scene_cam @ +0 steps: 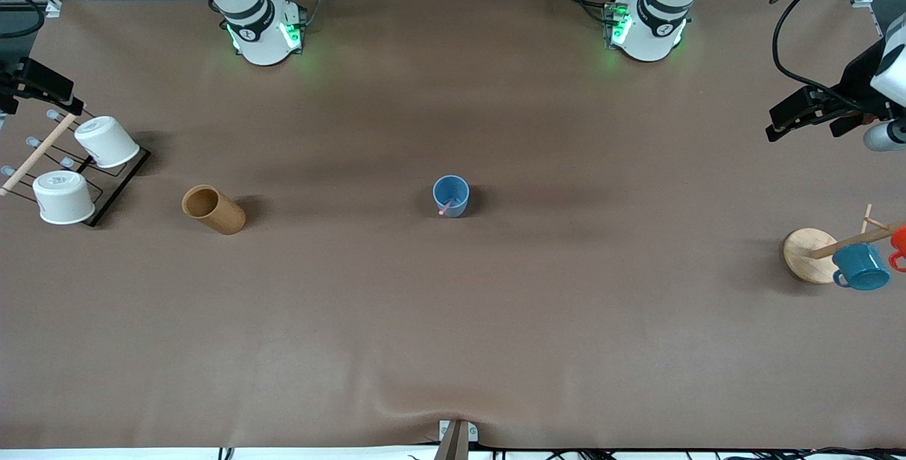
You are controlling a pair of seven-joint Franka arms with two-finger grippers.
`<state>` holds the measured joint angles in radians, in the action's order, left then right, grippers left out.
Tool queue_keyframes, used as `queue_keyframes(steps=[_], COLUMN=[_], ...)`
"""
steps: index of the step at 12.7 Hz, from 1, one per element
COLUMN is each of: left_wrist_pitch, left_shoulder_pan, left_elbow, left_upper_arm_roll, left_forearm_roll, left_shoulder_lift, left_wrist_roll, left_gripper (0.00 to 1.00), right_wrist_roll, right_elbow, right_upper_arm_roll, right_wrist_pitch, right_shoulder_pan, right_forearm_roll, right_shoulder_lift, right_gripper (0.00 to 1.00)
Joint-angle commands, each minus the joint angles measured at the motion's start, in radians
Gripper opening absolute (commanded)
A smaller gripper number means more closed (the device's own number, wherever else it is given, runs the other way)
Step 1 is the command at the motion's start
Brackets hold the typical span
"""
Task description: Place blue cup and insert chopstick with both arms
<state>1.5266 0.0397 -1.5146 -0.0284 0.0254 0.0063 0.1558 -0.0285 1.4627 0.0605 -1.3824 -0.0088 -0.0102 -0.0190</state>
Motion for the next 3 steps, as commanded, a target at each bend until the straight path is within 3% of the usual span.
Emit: queue_keyframes(steps=[1,3], left_wrist_pitch=[-0.02,-0.02], left_shoulder_pan=[-0.006,-0.006], left_elbow=[0.011,0.011], left_upper_arm_roll=[-0.002,-0.002], left_forearm_roll=[0.005,0.007], left_shoulder_lift=[-0.008,-0.008], left_wrist_roll=[-0.016,-0.018], left_gripper=[1.0,1.0], right_wrist_roll=[0.001,0.001], right_elbow=[0.008,0.008], right_upper_arm_roll=[-0.002,-0.002], right_wrist_pitch=[-0.004,-0.004], right_shoulder_pan=[-0.003,-0.003], right_forearm_roll=[0.002,0.001], right_shoulder_lift=[-0.019,-0.018], right_gripper=[1.0,1.0])
